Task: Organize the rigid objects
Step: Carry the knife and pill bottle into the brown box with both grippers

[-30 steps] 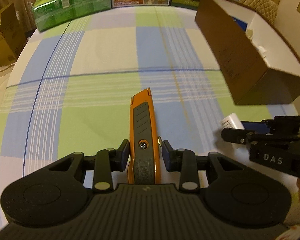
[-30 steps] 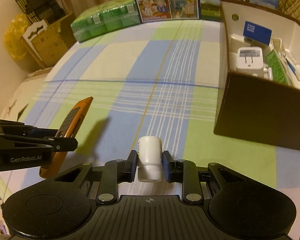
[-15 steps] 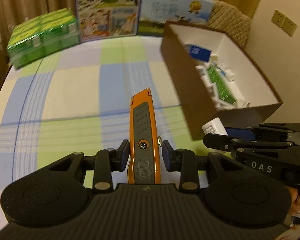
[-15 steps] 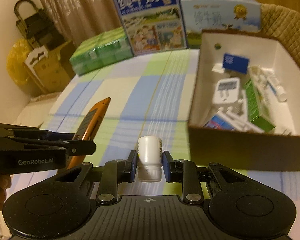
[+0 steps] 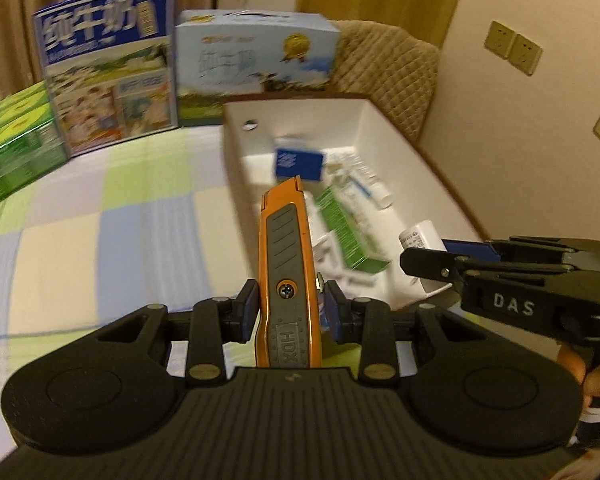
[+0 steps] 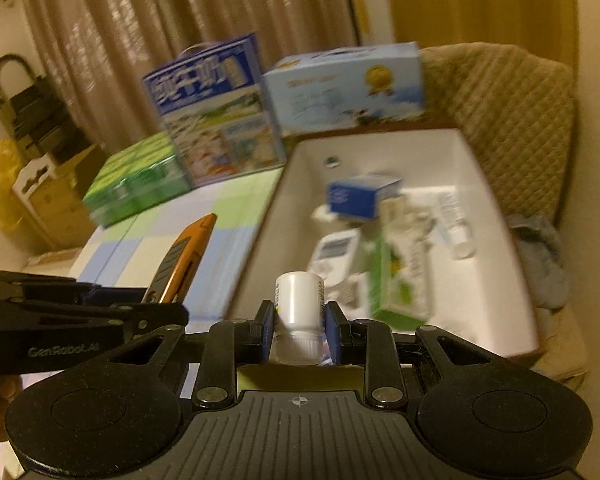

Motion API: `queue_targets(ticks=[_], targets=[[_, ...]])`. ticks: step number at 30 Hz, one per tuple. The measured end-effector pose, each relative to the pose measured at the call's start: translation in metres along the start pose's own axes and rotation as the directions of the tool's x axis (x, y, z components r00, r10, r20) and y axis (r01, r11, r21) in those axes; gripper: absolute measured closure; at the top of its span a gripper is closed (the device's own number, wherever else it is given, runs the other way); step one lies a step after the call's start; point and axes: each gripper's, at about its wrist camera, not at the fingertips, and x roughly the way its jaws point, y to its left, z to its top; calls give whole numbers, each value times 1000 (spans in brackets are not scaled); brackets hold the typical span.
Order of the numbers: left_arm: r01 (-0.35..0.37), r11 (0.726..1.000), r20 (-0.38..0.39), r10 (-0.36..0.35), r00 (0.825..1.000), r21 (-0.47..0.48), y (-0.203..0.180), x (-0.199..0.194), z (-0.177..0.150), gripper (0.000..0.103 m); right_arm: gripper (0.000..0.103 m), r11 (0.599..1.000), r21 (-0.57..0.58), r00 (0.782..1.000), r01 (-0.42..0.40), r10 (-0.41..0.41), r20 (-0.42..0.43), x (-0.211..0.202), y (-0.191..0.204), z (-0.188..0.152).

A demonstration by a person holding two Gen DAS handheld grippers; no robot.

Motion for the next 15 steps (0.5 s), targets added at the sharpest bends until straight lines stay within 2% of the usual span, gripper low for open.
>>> queue_targets(ticks=[8,15], targets=[[36,999,-11,-35,999,16,-44,47,36,74,79,997,19,997,80,-80,4,12,-61,29],[20,1000,-58,-20,998,11,-61,96,53,74,79,991,11,988,135,-134,-78,47,-96,38]])
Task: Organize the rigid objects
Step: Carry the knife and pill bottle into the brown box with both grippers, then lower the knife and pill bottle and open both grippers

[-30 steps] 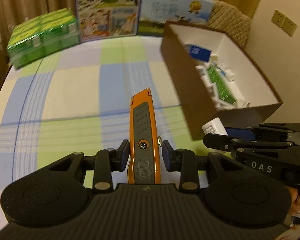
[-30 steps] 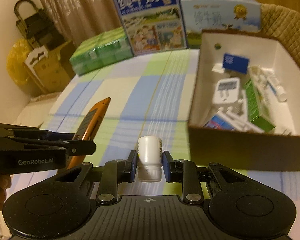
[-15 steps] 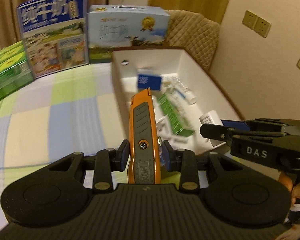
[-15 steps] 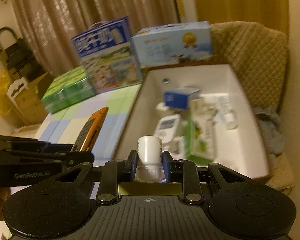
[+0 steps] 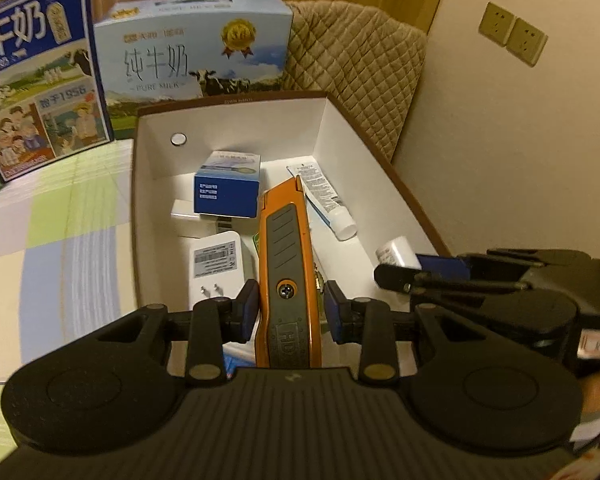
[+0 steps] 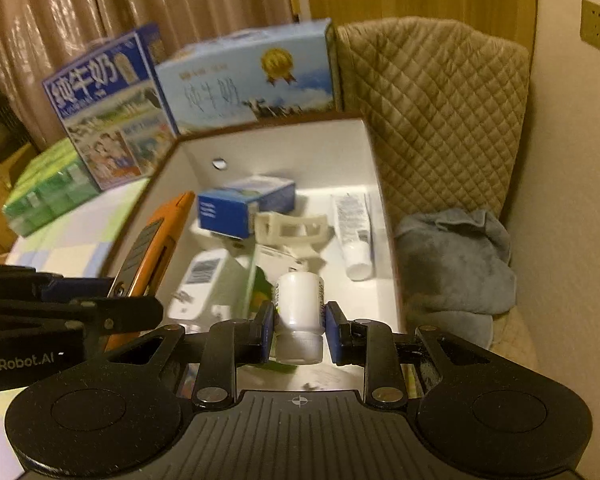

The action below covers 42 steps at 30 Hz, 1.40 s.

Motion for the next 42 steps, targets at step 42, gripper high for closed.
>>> queue_targets(ticks=[42], targets=[[-52,990,-100,39,994,-130,18,88,23,74,72,991,-126,999,34,-39,-37,59,-13,29]])
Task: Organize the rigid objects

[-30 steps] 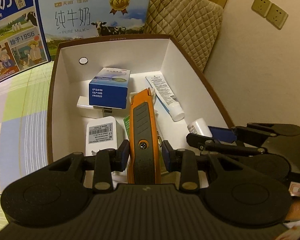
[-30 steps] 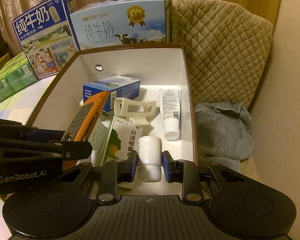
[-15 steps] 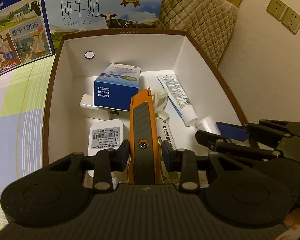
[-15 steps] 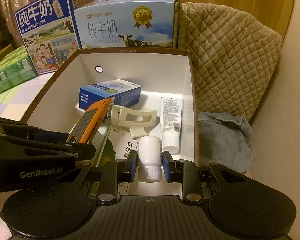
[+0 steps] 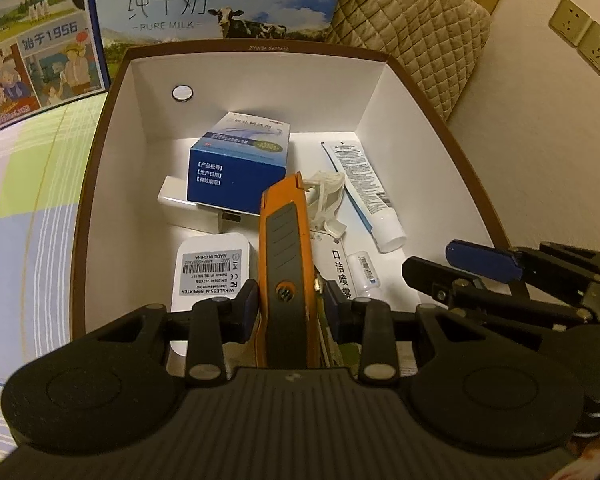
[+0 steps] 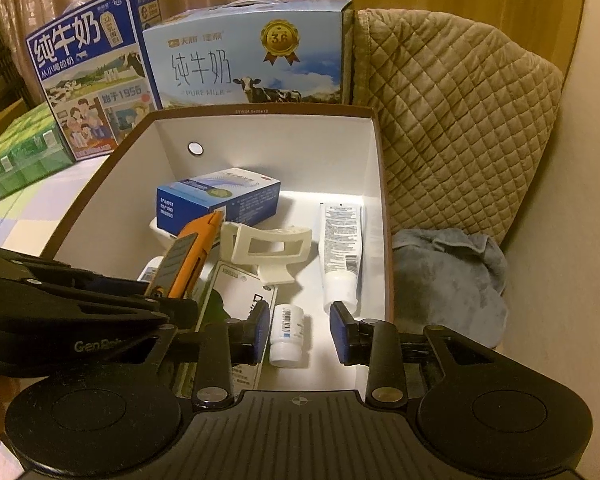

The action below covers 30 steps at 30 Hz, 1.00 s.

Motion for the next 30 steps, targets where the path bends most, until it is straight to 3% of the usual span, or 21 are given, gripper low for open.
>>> queue_targets(ticks=[6,14,18,25,30], targets=[[3,1000,7,-3,1000,-7,4,-4,0,70,67,1000,20,1000,-12,12,4,-3,1,-2],[16,1000,50,-16,999,1,12,-34,-12,53,48,993,91,997,-73,71,23,-23,-5,-9],[19,1000,87,-20,996,13,15,-55,-19,50,40,989,111,995,-93,89,42,-37,-6,-14],[-7,998,168,-4,986,67,17,-95,-37,36,39,991,105,993,-82,72,92,-67,0,-26],[-83,986,218,50,975,145,17,-121,-61,30,39,991,110,994,-73,63,89,-86,11,-42]])
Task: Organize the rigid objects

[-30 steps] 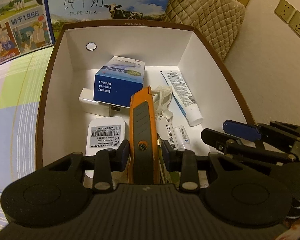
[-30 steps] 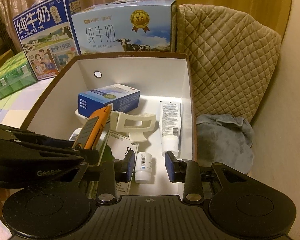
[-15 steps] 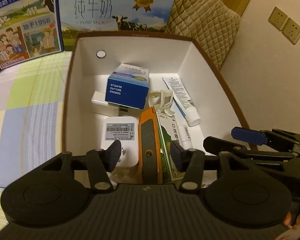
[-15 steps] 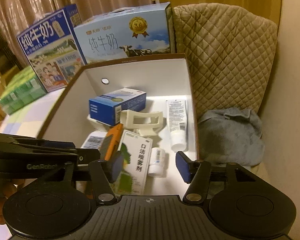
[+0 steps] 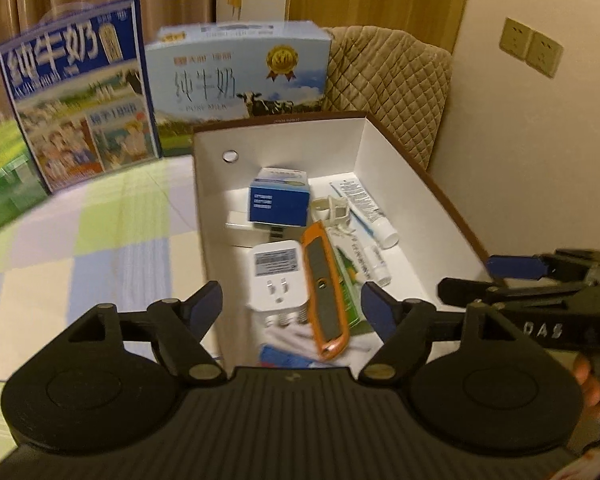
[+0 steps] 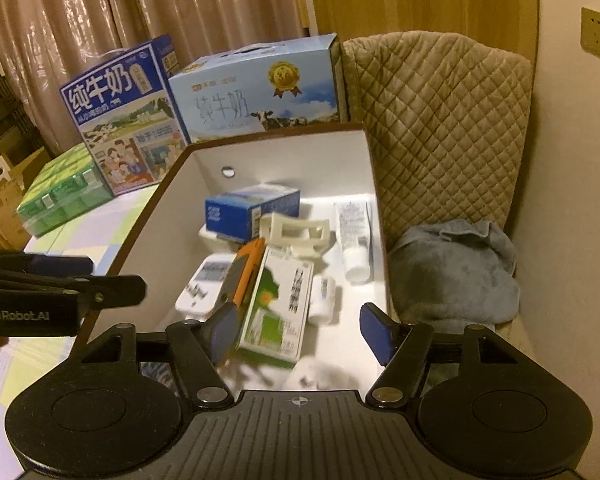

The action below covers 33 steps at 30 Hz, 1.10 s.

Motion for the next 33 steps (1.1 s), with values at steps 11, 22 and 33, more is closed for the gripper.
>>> queue_targets(ticks=[11,22,33], targets=[[-75,997,-38,75,996,-7,34,-60,-52,30,39,995,98,999,-32,34,-21,-31,32,-38],[-93,989,-125,78,989,-119,94,-118,-116,30,39,995,84,996,-58,64,-70,-56,105,-78],[-105,981,-159,79,984,-160,133,-170,-173,33,39,996,38,991,-82,86,-102,-81,178,-118]])
